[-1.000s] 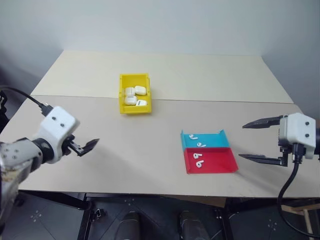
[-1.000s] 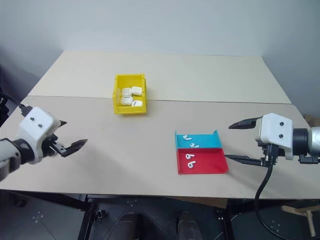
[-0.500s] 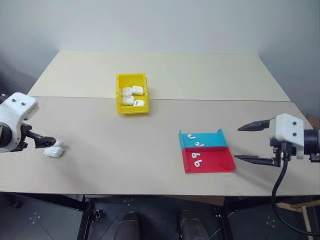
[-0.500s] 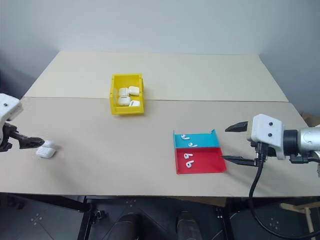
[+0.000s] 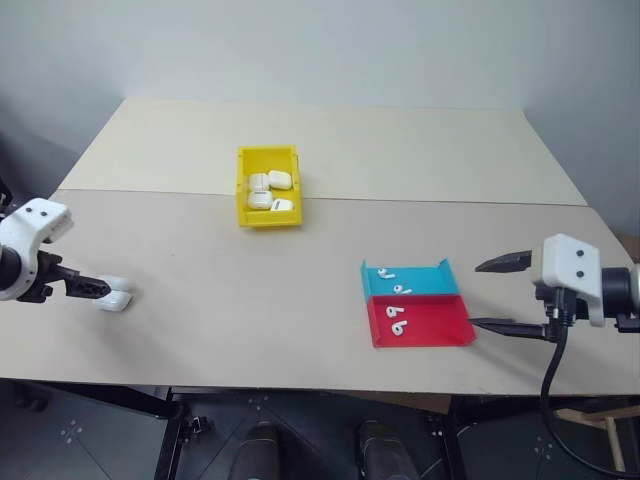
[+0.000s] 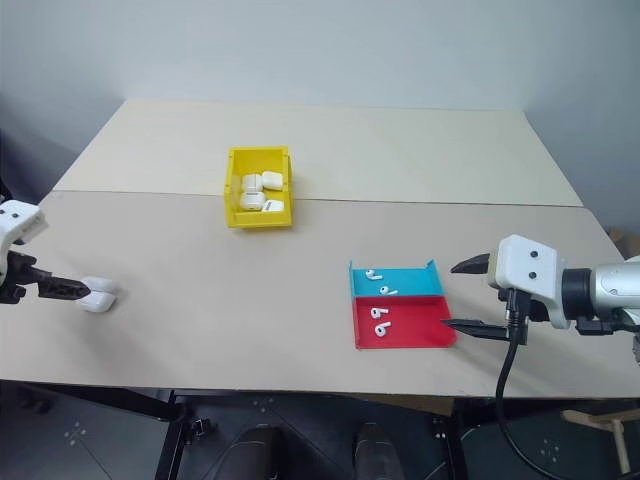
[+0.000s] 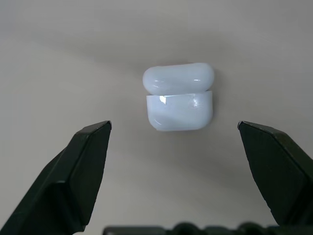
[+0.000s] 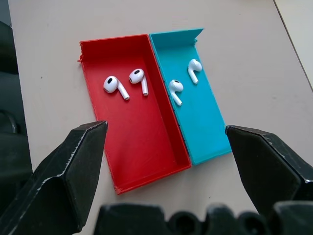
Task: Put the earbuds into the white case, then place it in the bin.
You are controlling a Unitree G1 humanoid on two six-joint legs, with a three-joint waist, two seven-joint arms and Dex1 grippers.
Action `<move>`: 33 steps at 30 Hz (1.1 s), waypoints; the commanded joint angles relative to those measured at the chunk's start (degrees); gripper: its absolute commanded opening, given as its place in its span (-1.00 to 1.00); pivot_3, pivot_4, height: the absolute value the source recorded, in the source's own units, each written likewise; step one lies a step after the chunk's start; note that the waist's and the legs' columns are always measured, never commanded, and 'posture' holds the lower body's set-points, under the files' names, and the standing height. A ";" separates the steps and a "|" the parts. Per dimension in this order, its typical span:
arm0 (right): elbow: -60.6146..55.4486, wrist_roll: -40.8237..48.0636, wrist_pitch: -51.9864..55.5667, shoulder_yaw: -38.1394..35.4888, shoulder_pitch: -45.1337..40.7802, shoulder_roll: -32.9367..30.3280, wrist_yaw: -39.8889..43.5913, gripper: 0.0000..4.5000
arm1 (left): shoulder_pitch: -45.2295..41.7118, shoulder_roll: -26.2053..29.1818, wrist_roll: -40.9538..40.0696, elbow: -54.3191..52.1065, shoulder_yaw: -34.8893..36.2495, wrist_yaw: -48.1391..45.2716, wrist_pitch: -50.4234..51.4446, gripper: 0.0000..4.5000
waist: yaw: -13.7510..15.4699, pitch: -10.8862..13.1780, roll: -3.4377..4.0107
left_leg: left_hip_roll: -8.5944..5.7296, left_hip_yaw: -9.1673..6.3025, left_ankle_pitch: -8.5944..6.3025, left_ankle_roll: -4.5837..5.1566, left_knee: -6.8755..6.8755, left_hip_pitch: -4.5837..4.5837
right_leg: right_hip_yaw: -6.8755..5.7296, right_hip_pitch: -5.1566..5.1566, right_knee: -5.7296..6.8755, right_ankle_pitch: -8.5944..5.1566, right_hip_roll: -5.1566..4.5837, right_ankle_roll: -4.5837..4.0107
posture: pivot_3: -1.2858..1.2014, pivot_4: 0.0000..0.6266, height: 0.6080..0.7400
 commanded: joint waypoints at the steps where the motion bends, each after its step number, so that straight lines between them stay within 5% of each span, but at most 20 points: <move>1: -1.07 -0.21 1.00 -1.90 -0.29 -1.17 -0.78 0.99 | -4.75 -2.13 4.79 7.47 -3.24 -2.66 -1.74 1.00 | 0.01 -0.01 -0.01 | 0.00 0.00 0.00 0.00 0.01 0.01 | 0.00 0.01 0.01 0.00 0.00 0.00 | 0.03 -0.52 1.00; 11: -1.89 -1.55 2.24 -2.23 0.87 -1.26 -2.15 0.99 | -11.04 -9.23 10.65 18.36 -6.66 -5.98 -1.71 1.00 | -0.05 -0.04 -0.15 | -0.01 -0.02 0.00 0.00 0.03 -0.03 | 0.00 -0.01 0.04 0.00 0.00 0.01 | 0.03 -0.52 1.00; 32: -3.05 -3.53 3.39 -1.72 2.02 -1.36 -4.33 0.99 | -10.23 -14.82 14.95 18.56 -5.28 -4.55 -0.43 1.00 | 0.18 -0.10 -0.09 | -0.02 -0.02 0.00 0.00 0.05 0.10 | 0.00 0.09 0.11 -0.01 -0.02 0.02 | 0.03 -0.52 1.00; 33: -3.11 -3.57 3.57 -1.78 2.06 -1.39 -4.41 1.00 | -10.19 -14.80 15.21 18.23 -5.43 -4.57 -0.67 0.83 | 0.18 -0.11 -0.09 | -0.02 -0.02 0.00 0.00 0.05 0.11 | 0.00 0.10 0.11 -0.01 -0.02 0.02 | 0.03 -0.52 1.00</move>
